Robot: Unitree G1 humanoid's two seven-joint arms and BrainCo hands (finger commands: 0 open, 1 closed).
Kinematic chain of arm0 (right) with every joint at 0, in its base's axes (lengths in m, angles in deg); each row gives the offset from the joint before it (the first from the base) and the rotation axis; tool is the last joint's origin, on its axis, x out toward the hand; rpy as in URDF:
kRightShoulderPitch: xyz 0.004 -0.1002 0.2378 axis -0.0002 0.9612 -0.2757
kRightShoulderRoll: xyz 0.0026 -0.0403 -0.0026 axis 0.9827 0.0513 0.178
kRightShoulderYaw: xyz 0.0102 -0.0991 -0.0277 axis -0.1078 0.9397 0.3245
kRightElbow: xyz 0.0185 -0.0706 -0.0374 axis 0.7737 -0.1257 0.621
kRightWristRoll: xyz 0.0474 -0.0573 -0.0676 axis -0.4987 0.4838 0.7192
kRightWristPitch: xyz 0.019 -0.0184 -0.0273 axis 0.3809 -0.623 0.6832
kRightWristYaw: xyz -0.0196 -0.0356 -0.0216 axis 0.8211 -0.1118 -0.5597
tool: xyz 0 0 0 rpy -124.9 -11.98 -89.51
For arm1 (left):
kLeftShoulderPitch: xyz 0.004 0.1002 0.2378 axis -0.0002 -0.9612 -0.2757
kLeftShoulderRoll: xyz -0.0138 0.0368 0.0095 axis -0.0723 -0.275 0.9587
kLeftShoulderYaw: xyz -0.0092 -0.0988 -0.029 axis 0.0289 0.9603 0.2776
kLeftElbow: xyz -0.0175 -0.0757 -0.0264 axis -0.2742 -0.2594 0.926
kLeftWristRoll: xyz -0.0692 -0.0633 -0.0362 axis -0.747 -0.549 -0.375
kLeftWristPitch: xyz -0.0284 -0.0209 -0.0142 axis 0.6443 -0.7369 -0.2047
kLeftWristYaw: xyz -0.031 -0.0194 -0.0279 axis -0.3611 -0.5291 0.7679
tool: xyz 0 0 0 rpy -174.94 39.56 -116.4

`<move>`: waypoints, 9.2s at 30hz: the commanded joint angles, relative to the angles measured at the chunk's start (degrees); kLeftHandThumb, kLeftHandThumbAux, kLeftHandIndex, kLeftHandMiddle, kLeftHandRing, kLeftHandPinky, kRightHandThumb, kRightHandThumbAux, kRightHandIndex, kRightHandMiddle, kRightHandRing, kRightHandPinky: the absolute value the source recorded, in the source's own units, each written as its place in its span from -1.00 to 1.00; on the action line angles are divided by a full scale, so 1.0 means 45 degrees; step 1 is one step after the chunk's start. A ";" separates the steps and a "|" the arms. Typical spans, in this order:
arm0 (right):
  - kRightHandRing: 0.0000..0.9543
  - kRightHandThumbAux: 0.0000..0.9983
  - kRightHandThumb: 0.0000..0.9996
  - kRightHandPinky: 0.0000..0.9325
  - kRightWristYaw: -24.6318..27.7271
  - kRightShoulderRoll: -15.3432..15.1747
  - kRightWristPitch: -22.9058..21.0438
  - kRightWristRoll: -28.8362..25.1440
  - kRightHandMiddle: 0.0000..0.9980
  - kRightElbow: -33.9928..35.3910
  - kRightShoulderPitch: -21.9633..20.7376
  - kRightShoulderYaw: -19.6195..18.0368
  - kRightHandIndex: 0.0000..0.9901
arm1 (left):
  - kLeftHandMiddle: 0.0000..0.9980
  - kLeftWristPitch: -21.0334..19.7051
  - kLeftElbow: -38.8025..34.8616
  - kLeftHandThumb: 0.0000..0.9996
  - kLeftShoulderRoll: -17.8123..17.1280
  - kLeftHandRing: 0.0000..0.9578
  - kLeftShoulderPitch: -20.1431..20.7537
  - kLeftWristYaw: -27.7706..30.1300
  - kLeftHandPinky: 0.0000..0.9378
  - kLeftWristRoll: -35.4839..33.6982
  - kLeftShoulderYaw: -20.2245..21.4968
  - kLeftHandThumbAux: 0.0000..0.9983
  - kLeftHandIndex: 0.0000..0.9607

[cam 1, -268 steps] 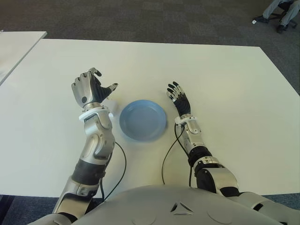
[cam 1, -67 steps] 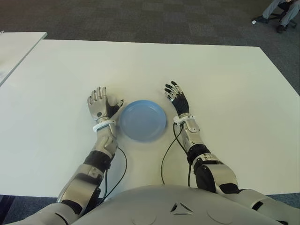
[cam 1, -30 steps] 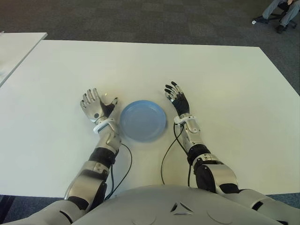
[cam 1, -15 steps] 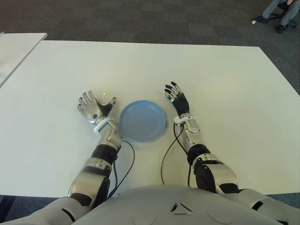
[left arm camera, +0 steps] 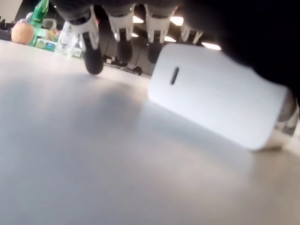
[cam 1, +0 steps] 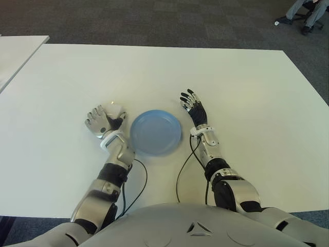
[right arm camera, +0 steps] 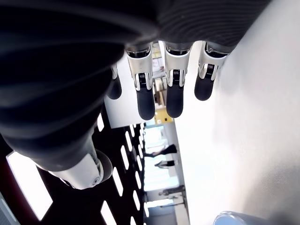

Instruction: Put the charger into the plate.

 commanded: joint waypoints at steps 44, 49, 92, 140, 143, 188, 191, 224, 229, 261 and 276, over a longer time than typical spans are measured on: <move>-0.69 0.42 -0.89 -0.78 -0.0339 0.0090 -0.0950 -0.0010 -0.61 0.0218 0.0604 0.0163 -0.85 | 0.43 -0.2333 -0.5173 -0.22 -0.3914 0.53 -0.0352 0.8711 0.67 0.2593 -0.4019 -0.39 -0.81; -0.68 0.40 -0.89 -0.78 -0.0330 0.0084 -0.0939 -0.0014 -0.60 0.0201 0.0599 0.0170 -0.85 | 0.54 -0.2187 -0.5080 -0.22 -0.3888 0.63 -0.0327 0.8748 0.77 0.2727 -0.4017 -0.38 -0.78; -0.68 0.44 -0.84 -0.77 -0.0319 -0.0011 -0.0941 -0.0077 -0.60 0.0126 0.0603 0.0176 -0.86 | 0.33 -0.1494 -0.2925 -0.70 -0.2749 0.45 0.0142 0.8530 0.50 0.2688 -0.3446 -0.39 -0.95; -0.66 0.45 -0.81 -0.76 -0.0307 -0.0081 -0.0886 -0.0099 -0.59 0.0065 0.0572 0.0122 -0.87 | 0.68 -0.1470 -0.2313 -0.44 -0.2000 0.75 0.0168 0.8222 0.85 0.2519 -0.2807 -0.32 -0.79; -0.66 0.45 -0.81 -0.76 -0.0306 -0.0079 -0.0878 -0.0099 -0.59 0.0060 0.0568 0.0115 -0.86 | 0.68 -0.1491 -0.2289 -0.42 -0.1952 0.76 0.0162 0.8114 0.85 0.2516 -0.2768 -0.32 -0.74; -0.65 0.34 -0.92 -0.79 -0.0157 -0.0065 -0.0766 -0.0036 -0.56 0.0220 0.0668 0.0093 -0.82 | 0.54 0.1765 -0.1869 0.46 -0.4132 0.64 -0.0632 0.5485 0.75 0.4263 -0.3665 0.39 -0.08; -0.65 0.33 -0.93 -0.79 -0.0146 -0.0100 -0.0788 -0.0030 -0.56 0.0199 0.0649 0.0092 -0.82 | 0.55 0.1888 -0.1839 0.47 -0.4112 0.64 -0.0621 0.5435 0.75 0.4247 -0.3631 0.39 -0.08; -0.66 0.31 -0.93 -0.81 -0.0099 -0.0213 -0.0795 -0.0040 -0.57 -0.0095 0.0539 0.0107 -0.82 | 0.49 0.1687 -0.5566 0.47 -0.4349 0.59 -0.0788 0.6547 0.65 0.5030 -0.2476 0.39 -0.08; -0.66 0.32 -0.93 -0.79 -0.0092 -0.0199 -0.0780 -0.0026 -0.57 -0.0087 0.0538 0.0125 -0.82 | 0.51 0.1687 -0.6926 0.47 -0.4149 0.59 -0.1028 0.6783 0.62 0.5643 -0.2399 0.39 -0.07; -0.65 0.34 -0.90 -0.80 -0.0153 -0.0086 -0.0609 -0.0011 -0.55 -0.0496 0.0362 0.0109 -0.82 | 0.70 0.7857 -0.7607 0.49 -0.4493 0.77 -0.1928 0.4534 0.84 0.2364 -0.0147 0.39 -0.08; -0.66 0.33 -0.92 -0.81 -0.0236 0.0005 -0.0564 0.0056 -0.57 -0.0453 0.0371 0.0178 -0.83 | 0.72 1.5839 -0.2634 0.50 -0.5884 0.79 -0.1015 0.3636 0.80 -0.0301 -0.0644 0.40 -0.08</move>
